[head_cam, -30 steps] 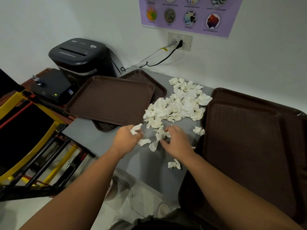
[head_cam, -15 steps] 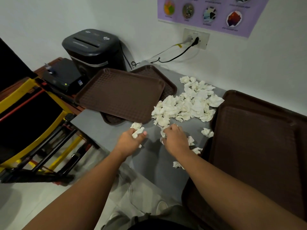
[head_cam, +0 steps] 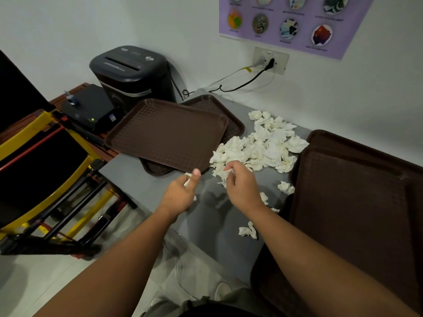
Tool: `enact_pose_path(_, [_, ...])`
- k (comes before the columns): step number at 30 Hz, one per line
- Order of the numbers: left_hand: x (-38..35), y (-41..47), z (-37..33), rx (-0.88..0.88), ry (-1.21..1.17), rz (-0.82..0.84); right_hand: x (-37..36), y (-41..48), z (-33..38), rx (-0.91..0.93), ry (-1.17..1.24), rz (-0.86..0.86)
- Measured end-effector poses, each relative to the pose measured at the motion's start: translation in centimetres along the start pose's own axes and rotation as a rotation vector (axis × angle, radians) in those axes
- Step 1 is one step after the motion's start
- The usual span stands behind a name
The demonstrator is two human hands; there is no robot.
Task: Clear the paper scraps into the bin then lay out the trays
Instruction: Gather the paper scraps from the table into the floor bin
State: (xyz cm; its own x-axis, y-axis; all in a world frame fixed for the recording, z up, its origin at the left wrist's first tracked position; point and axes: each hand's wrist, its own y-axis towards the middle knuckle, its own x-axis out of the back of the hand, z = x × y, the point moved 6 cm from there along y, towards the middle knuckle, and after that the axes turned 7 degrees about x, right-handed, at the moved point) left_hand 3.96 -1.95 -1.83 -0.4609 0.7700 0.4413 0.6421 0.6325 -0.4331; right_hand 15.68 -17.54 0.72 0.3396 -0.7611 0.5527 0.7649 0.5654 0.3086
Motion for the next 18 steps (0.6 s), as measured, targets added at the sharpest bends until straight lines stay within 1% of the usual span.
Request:
enact_pose_path(3, [0.7,0.1,-0.7,0.063,-0.135,-0.033,-0.3,1.0,0.8,-0.118,0.131,0.047])
enact_pose_path(7, [2.3,0.4,-1.3,-0.017,-0.229,-0.073,-1.6,2.2,1.6,-0.249,0.34,0.062])
enact_pose_path(10, [3.8,0.2,-1.0,-0.008,-0.34,-0.102,-2.7,2.6,2.6,-0.234,0.282,0.067])
enact_pose_path(13, [5.2,-0.2,-0.3,0.028,-0.462,-0.138,-4.1,3.0,3.7,-0.219,0.237,0.107])
enact_pose_path(16, [6.8,-0.6,1.0,0.071,-0.533,-0.192,-6.3,3.2,4.6,-0.228,0.338,0.163])
enact_pose_path(18, [8.3,-0.7,2.5,0.093,-0.494,-0.272,-7.9,3.1,5.2,-0.22,0.348,0.184])
